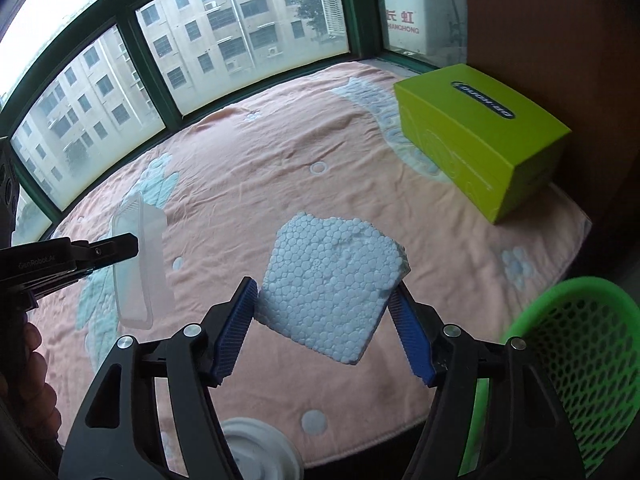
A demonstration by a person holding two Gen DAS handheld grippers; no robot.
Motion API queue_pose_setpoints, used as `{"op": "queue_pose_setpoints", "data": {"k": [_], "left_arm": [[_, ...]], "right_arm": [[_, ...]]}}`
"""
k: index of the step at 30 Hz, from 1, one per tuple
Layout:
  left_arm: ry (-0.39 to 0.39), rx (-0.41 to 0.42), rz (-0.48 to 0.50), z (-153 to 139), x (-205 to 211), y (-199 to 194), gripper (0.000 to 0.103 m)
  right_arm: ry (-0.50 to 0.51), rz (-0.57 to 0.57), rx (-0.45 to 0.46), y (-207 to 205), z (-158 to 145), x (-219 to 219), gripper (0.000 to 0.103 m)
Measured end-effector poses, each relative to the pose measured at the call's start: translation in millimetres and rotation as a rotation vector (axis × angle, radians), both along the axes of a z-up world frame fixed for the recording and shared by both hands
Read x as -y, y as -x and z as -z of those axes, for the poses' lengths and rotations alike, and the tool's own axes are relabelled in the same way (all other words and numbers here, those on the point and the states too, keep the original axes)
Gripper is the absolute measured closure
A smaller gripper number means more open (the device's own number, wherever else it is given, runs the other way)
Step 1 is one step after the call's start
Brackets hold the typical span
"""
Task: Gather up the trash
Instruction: 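Grasp the clear plastic tray with the left tool while the right tool grasps the white foam block, then carry the tray and foam block to the green basket and open both tools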
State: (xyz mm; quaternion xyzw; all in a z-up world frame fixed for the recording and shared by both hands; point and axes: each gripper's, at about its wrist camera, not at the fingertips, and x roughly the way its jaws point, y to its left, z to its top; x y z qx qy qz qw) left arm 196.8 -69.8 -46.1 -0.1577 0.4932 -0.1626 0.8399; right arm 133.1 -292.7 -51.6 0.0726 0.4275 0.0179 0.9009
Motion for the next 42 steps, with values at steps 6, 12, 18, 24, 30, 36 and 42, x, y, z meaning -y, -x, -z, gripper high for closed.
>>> {"op": "queue_pose_setpoints", "data": {"k": [6,12,18,24,30,36,42], "left_arm": [[0.017,0.017,0.097,-9.3,42.7,28.2,0.097],[0.030,0.025,0.184,-13.7,83.5,48.9,0.097],[0.028,0.024,0.260,-14.4,120.6,65.4,0.097],[0.020,0.030,0.338,-17.3,156.7,80.1,0.097],[0.012,0.035,0.409,-19.5,189.4,93.5,0.097],[-0.009,0.037,0.463,-18.4,215.6,105.3,0.097],[-0.022,0.038,0.506,-16.3,236.2,115.5,0.097]], "right_arm": [[0.005,0.080,0.026,48.5,-6.2,28.9,0.036],[0.017,0.156,0.019,86.6,-2.2,56.6,0.036],[0.029,0.226,0.027,122.8,-4.2,84.6,0.036],[0.024,0.301,0.040,149.2,-7.0,113.2,0.035],[0.024,0.358,0.050,170.1,-8.8,134.6,0.035],[0.013,0.403,0.058,187.4,-10.0,151.3,0.034],[-0.010,0.427,0.066,195.3,-10.2,160.3,0.034]]}}
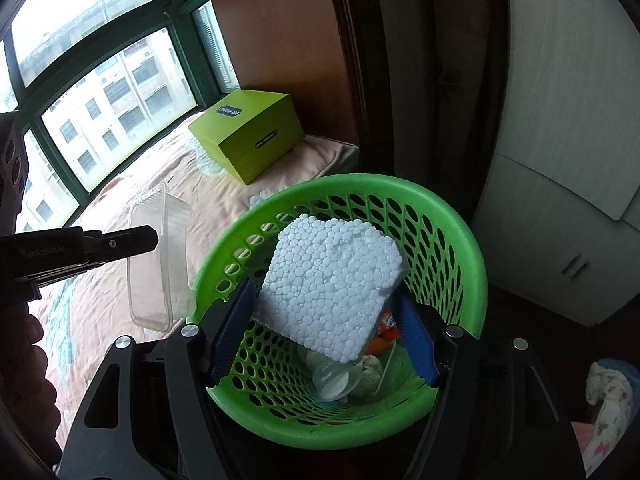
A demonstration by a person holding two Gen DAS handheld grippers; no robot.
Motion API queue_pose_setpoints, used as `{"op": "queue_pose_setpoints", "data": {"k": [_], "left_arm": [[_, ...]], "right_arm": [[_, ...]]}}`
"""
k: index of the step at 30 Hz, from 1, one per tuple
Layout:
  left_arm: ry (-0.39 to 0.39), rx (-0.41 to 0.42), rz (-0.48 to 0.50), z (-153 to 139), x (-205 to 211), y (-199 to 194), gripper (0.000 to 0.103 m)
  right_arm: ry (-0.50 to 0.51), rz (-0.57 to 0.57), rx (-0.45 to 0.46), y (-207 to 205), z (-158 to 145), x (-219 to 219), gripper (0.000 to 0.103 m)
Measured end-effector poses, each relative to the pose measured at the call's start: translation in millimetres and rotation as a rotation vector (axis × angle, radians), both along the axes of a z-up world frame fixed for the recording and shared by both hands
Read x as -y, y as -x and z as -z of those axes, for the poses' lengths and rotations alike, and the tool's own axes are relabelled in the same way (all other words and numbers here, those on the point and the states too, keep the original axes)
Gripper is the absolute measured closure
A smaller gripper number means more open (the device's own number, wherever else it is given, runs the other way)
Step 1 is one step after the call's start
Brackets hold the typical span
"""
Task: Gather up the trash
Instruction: 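Carry the tray and foam block to the green basket and open both tools, then lower the right tool to the white cup lid on the floor and grasp it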
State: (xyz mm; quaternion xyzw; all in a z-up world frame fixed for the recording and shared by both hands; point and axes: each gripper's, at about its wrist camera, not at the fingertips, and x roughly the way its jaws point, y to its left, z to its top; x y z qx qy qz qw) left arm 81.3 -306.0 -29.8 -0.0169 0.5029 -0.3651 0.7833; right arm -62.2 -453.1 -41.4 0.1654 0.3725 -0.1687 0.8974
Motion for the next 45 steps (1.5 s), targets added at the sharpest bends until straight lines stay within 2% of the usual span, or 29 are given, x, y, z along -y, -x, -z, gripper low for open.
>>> {"op": "queue_pose_setpoints", "data": {"k": [12,16,19,24,31,36,40,42,45], "left_arm": [[-0.027,0.009,0.044,5.2,21.9,8.5,0.097],[-0.027,0.012,0.055,6.3,26.0,11.1,0.093],[-0.023,0.011,0.057,6.5,26.2,12.6,0.084],[-0.020,0.024,0.049,3.6,24.3,15.9,0.058],[-0.023,0.052,0.032,-1.7,12.0,17.1,0.048],[-0.035,0.090,0.001,-6.8,-4.5,16.1,0.037],[-0.042,0.126,-0.031,-12.9,-22.3,13.2,0.033],[-0.048,0.150,-0.057,-16.6,-32.1,11.1,0.022],[-0.050,0.179,-0.083,-21.7,-47.1,8.8,0.020]], "right_arm": [[-0.009,0.030,0.034,13.4,-5.5,12.8,0.028],[-0.008,0.036,0.047,17.3,-8.6,13.8,0.026],[-0.009,0.037,0.052,19.7,-9.4,14.5,0.026],[-0.010,0.032,0.051,20.2,-8.6,13.4,0.025],[-0.010,0.016,0.059,19.7,-9.8,8.4,0.022],[-0.006,-0.017,0.070,17.9,-10.4,0.1,0.019],[0.004,-0.055,0.072,14.5,-11.3,-10.5,0.017],[0.013,-0.074,0.072,12.1,-11.9,-16.9,0.016],[0.020,-0.108,0.077,7.9,-12.6,-26.7,0.015]]}}
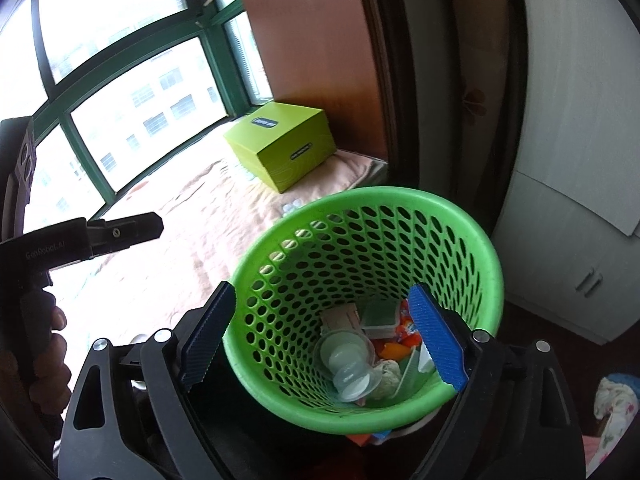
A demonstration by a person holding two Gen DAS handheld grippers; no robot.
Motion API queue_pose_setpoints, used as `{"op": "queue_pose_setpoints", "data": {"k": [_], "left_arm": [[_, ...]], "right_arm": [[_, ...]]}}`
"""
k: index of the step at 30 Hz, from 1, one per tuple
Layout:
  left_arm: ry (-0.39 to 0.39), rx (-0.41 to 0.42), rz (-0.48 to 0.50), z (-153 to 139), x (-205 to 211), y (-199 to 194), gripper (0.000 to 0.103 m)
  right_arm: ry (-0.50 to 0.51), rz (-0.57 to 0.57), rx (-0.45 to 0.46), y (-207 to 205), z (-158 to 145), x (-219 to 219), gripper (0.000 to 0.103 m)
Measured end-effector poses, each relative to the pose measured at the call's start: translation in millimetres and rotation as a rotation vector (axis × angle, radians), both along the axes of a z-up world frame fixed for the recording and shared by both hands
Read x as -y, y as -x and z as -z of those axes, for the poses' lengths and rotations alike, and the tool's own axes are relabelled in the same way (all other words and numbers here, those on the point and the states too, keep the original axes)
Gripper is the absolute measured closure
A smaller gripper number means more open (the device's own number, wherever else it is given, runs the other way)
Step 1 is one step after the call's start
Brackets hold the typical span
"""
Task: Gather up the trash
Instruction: 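Lower the right tool to the white cup lid on the floor and grasp it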
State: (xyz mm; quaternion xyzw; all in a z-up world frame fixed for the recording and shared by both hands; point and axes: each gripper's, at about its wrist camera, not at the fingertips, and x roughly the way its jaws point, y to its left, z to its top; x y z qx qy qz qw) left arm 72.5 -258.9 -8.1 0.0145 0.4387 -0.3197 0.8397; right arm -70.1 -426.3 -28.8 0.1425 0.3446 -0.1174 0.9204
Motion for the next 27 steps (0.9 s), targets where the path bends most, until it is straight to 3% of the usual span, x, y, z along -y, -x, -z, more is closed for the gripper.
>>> {"op": "queue_pose_setpoints", "data": {"k": [12,27], "left_arm": [[-0.015,0.110,-0.097,-15.6,-51.5,-4.4,0.009],[-0.033,0.148,-0.245,-15.9,-116.8,-11.8,0.007]], "right_arm": [[0.038,-0.089,0.018,-14.1,-7.3,-31.7,0.014],[0.057,-0.243,0.036,-30.5,-6.0,-81.6,0.010]]}}
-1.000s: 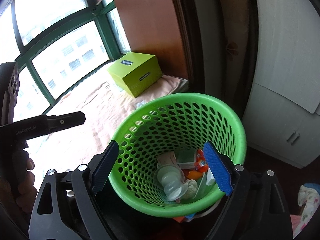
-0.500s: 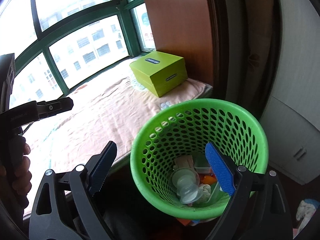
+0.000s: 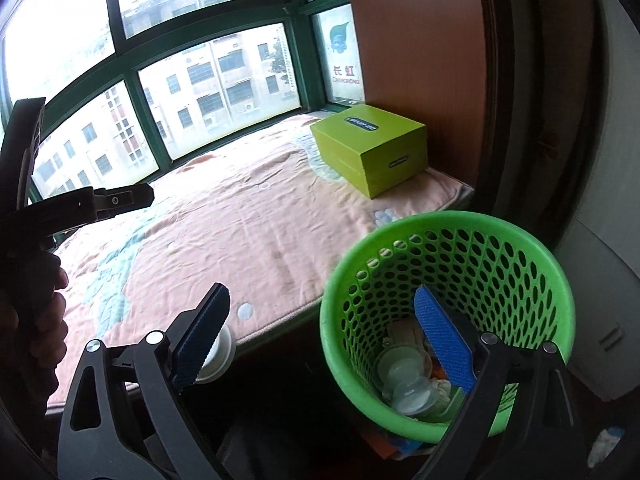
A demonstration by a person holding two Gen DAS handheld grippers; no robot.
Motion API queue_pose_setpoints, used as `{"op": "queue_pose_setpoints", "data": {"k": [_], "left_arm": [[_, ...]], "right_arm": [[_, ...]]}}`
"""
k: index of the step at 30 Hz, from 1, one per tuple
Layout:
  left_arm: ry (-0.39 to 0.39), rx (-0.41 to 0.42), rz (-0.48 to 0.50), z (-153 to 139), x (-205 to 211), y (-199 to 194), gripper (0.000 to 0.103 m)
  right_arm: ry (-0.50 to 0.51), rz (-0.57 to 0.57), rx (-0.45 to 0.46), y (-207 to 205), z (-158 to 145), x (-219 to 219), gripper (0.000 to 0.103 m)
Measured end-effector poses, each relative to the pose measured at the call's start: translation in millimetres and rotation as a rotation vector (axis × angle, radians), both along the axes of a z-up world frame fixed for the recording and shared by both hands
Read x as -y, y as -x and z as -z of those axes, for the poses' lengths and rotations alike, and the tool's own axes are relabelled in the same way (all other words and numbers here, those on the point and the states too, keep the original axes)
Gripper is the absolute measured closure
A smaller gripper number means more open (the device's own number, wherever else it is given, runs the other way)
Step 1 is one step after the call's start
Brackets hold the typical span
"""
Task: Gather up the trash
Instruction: 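Lower the right tool to the white cup lid on the floor and grasp it, then lift the white lid with the right tool and drop it into the green basket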
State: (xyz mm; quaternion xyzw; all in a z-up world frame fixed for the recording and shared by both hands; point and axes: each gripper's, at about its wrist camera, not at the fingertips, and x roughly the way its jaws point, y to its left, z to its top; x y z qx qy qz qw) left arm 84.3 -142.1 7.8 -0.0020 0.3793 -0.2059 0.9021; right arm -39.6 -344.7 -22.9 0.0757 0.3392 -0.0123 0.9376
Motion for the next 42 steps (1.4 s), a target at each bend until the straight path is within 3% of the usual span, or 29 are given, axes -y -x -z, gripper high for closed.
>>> {"op": "queue_pose_setpoints", "data": {"k": [13,21,31,42], "left_arm": [[0.000,-0.011,-0.119,7.9,-56.4,-7.6,0.007],[0.002,-0.026,-0.171,14.4,-82.7,-9.2,0.007],[0.005,-0.049,-0.227,23.4,-108.6,-12.1,0.007],[0.007,-0.080,-0.276,35.2,-126.8,-14.4,0.007]], "right_arm": [[0.071,-0.275,-0.092,-24.0,43.7,-92.7,0.009],[0.124,-0.386,-0.162,-41.1,80.2,-133.9,0.009],[0.169,-0.411,-0.242,-66.6,117.5,-150.2,0.008],[0.186,-0.431,-0.263,-74.4,128.6,-159.4,0.006]]}}
